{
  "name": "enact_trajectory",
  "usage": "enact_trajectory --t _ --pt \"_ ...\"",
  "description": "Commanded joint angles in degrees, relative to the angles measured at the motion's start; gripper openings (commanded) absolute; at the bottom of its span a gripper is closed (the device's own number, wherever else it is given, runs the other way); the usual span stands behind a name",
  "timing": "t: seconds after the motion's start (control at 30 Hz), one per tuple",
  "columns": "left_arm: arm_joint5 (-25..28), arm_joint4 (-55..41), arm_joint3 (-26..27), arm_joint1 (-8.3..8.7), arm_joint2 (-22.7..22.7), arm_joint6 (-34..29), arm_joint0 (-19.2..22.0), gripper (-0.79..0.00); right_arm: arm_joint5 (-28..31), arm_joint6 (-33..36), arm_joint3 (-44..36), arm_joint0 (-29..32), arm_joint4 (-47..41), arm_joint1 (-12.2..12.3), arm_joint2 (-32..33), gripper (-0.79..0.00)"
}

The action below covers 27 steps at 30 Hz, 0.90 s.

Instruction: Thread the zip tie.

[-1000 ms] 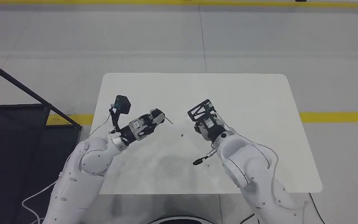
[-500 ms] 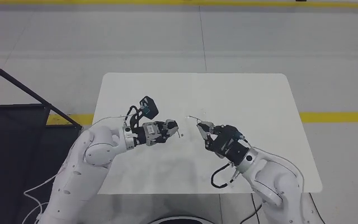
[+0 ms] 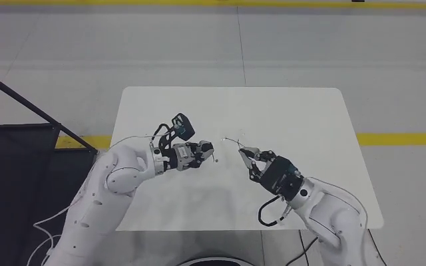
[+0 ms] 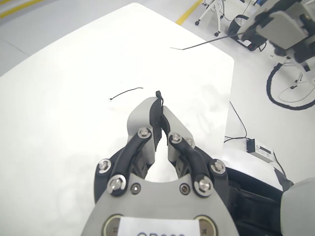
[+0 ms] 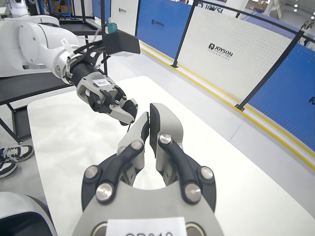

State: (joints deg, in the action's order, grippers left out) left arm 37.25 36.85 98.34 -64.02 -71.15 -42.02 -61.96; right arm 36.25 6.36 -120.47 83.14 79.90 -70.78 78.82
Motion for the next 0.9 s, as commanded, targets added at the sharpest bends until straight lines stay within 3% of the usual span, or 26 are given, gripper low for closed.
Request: enact_trajectory --t 0.0,0.3,0.87 --pt "0.4 -0.2 -0.8 -0.04 0.9 -0.8 1.5 -0.785 3.2 -3.9 0.3 0.8 0.2 0.3 1.0 -0.785" --pt "4.6 -5.7 -5.7 -0.34 5.9 -5.9 8.4 -0.785 15.3 -12.2 5.2 -2.9 1.9 1.4 1.5 -0.785" --pt "3.8 -5.0 -6.3 -0.24 8.0 -5.3 9.5 -0.785 12.8 -12.2 4.8 -3.2 3.7 1.7 -0.5 -0.785"
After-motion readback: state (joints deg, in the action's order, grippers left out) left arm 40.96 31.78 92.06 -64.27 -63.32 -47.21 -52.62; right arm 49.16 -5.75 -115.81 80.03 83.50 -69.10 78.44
